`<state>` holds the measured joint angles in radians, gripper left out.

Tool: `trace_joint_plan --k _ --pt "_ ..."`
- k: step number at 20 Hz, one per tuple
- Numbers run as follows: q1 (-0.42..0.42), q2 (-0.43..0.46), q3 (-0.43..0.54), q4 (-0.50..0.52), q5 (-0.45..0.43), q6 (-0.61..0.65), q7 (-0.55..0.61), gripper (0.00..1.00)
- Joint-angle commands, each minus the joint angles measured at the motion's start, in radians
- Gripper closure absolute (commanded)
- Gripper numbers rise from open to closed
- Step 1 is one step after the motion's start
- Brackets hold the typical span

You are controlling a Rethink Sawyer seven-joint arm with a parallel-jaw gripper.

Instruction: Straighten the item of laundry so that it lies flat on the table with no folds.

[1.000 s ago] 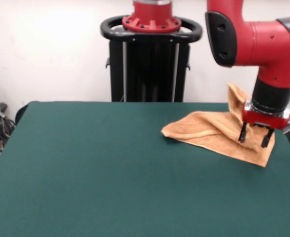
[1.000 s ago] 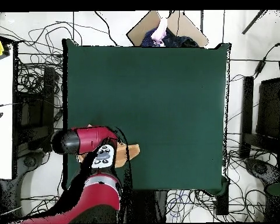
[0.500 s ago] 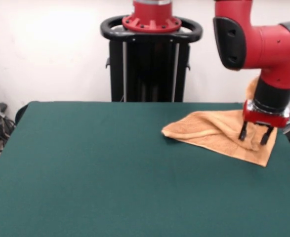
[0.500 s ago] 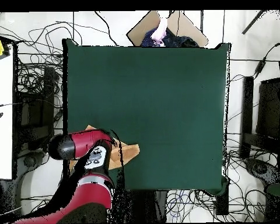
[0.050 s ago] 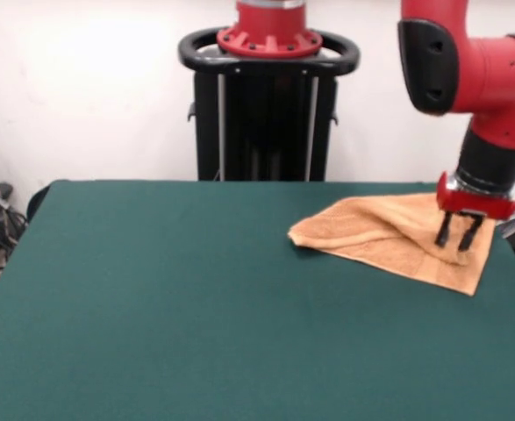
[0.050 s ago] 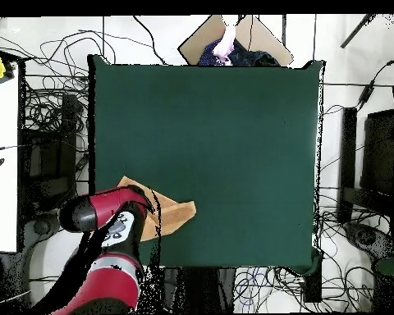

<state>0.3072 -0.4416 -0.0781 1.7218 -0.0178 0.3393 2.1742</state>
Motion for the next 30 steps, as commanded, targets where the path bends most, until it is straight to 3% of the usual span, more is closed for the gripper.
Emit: trace_joint_plan --k 1,8,18,25,30 --pt "0.084 0.055 -0.084 0.031 -0.036 -0.081 0.170 1.00" --pt "0.135 0.022 -0.123 0.043 -0.003 -0.063 0.177 1.00" --pt "0.111 -0.100 -0.103 0.103 0.004 0.022 0.127 1.00" --pt "0.043 -0.244 -0.099 0.202 -0.047 0.081 0.027 1.00" --pt "-0.084 -0.403 -0.051 0.389 -0.114 0.082 -0.084 1.00"
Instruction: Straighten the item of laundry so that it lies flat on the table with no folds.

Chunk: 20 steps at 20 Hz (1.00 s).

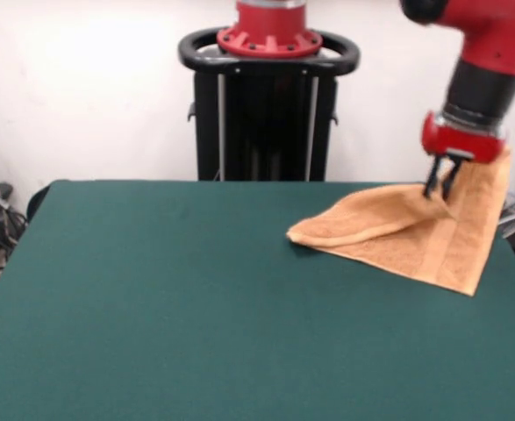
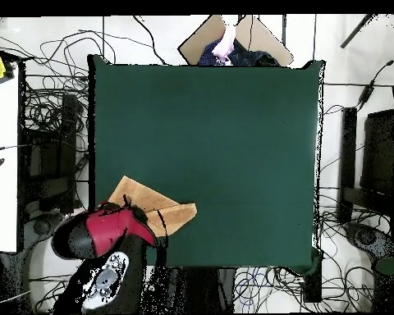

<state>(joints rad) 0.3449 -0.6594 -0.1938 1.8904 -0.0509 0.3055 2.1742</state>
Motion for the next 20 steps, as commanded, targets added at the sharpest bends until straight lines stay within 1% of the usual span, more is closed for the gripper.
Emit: trace_joint_plan --k 1,3,6,8,10,11,13,15,17,20 --pt "-0.152 -0.218 0.076 0.250 -0.095 0.126 -0.109 1.00" --pt "-0.211 -0.270 0.103 0.308 -0.129 0.131 -0.149 1.00" --pt "-0.291 -0.306 0.136 0.379 -0.203 0.109 -0.193 1.00" --pt "-0.347 -0.307 0.160 0.421 -0.256 0.083 -0.207 1.00" --pt "-0.405 -0.292 0.197 0.468 -0.301 0.043 -0.201 1.00" --pt "-0.416 -0.279 0.207 0.484 -0.326 0.022 -0.180 1.00" --pt "-0.419 -0.247 0.214 0.524 -0.361 -0.030 -0.121 1.00" --pt "-0.392 -0.201 0.209 0.549 -0.383 -0.091 -0.051 1.00" --pt "-0.341 -0.135 0.190 0.555 -0.400 -0.171 0.030 1.00" --pt "-0.265 -0.041 0.172 0.550 -0.388 -0.274 0.110 1.00"
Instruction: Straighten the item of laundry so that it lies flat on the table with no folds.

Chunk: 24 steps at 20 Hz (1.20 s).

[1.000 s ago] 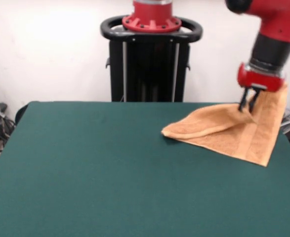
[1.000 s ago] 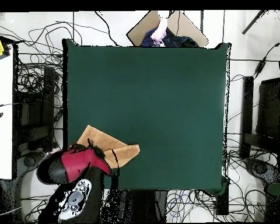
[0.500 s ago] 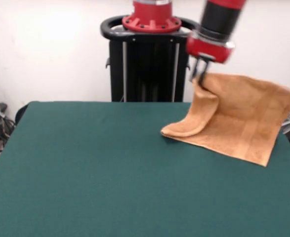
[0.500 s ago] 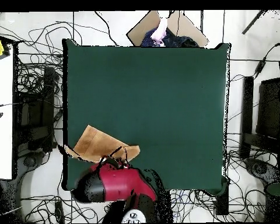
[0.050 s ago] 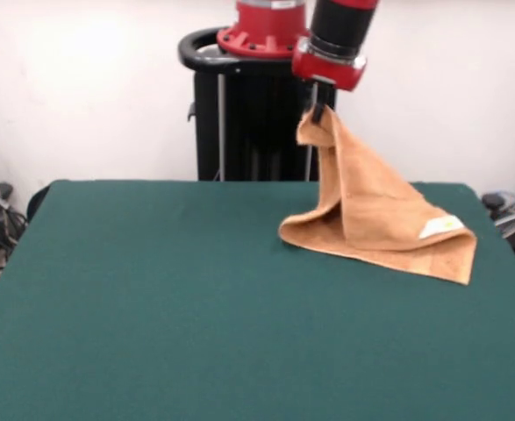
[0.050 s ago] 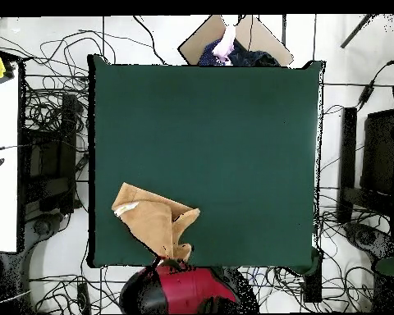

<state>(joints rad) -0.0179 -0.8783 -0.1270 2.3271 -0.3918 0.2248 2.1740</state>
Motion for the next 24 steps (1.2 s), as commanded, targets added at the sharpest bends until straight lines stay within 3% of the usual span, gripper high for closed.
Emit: trace_joint_plan --k 1,6,12,15,17,20,21,24 --pt "0.121 0.203 0.104 0.112 -0.038 -0.220 0.130 1.00" --pt "0.252 0.260 0.104 0.119 0.062 -0.304 0.204 1.00" --pt "0.395 0.451 0.051 0.031 0.142 -0.479 0.234 1.00" --pt "0.504 0.529 -0.042 -0.015 0.199 -0.591 0.231 1.00" --pt "0.533 0.572 -0.084 -0.043 0.227 -0.654 0.211 1.00" --pt "0.476 0.577 -0.066 -0.047 0.213 -0.694 0.190 1.00" --pt "0.459 0.577 -0.060 -0.047 0.209 -0.706 0.185 0.00" --pt "0.477 0.524 -0.095 -0.045 0.243 -0.667 0.156 0.00"
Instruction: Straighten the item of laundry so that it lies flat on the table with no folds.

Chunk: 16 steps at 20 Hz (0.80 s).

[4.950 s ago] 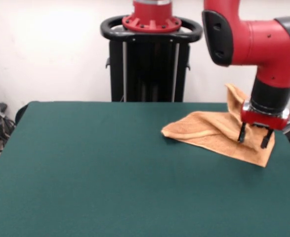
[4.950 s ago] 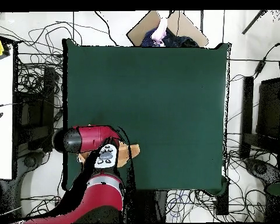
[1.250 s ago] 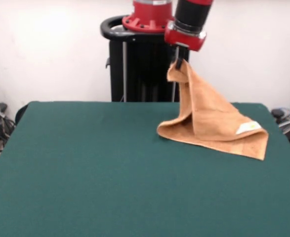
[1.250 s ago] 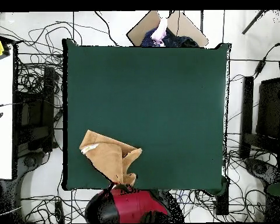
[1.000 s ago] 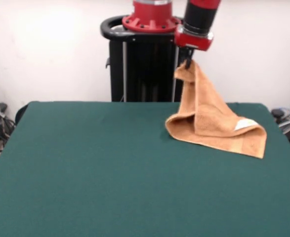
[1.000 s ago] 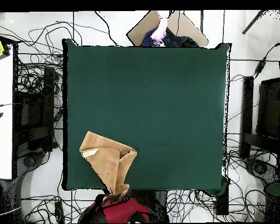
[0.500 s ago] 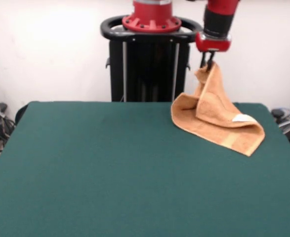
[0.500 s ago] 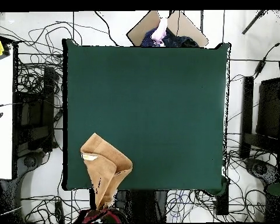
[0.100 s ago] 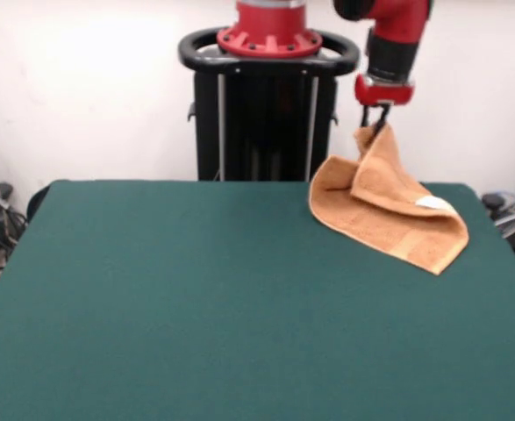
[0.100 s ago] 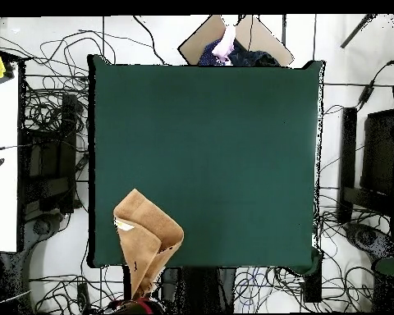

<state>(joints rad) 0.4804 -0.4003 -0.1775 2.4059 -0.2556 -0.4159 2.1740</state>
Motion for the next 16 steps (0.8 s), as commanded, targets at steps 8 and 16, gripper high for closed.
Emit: trace_joint_plan --k 8,16 --pt "0.025 -0.023 -0.146 -0.121 0.165 -0.059 0.134 0.00" --pt "-0.116 -0.242 -0.034 -0.115 0.096 0.160 0.097 0.00"
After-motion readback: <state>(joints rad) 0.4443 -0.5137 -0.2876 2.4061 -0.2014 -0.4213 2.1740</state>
